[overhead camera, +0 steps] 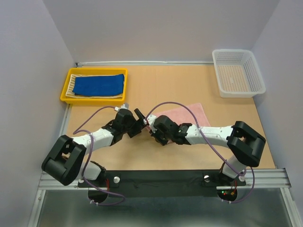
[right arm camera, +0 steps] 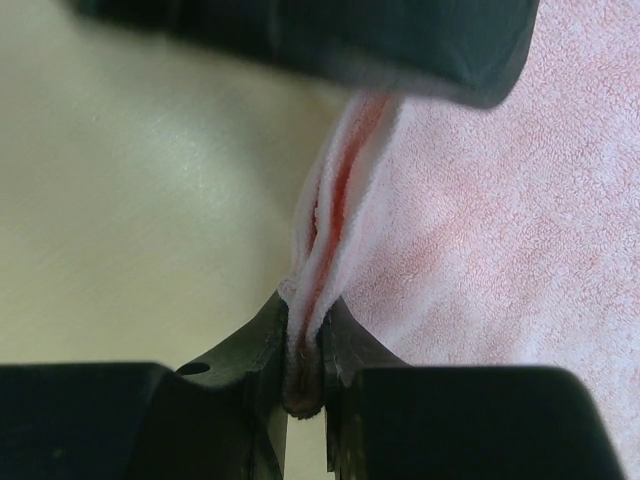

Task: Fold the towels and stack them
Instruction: Neatly place the folded towel into the bin

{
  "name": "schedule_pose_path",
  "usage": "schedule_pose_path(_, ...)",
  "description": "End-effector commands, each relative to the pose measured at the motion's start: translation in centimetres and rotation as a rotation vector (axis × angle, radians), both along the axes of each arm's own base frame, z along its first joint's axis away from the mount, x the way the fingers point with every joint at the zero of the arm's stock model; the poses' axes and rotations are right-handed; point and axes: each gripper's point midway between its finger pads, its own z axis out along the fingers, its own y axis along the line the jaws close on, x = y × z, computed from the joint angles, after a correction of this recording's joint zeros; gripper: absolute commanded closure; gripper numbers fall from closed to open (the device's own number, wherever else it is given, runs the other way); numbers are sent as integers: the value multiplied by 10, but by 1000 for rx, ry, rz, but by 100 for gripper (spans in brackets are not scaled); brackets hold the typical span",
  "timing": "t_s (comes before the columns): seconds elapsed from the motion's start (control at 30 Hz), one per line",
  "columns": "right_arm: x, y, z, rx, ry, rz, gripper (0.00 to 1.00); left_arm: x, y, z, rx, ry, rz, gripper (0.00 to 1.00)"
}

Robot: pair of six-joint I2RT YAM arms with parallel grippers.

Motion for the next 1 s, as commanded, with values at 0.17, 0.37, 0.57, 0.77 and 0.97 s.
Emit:
schedule_pose_path(0.17, 13, 27, 32, 200, -46, -48, 99, -9, -30, -6, -25, 21, -40, 2)
schedule_pose_path(0.37, 12, 29, 34, 229, -40, -52, 100, -9, -33, -19, -24, 48, -8, 4)
schedule_pose_path(0.57, 6, 31, 30, 252, -14, -39, 100, -5, -39, -20, -29, 44, 3, 19)
schedule_pose_path(0.77, 1, 29, 22, 244, 6, -31, 99, -2, -32, -16, -20, 8, 33, 67)
schedule_pose_path(0.97, 1, 29, 25, 252, 5, -38, 86, 1, -34, -5, -6, -28, 8, 100)
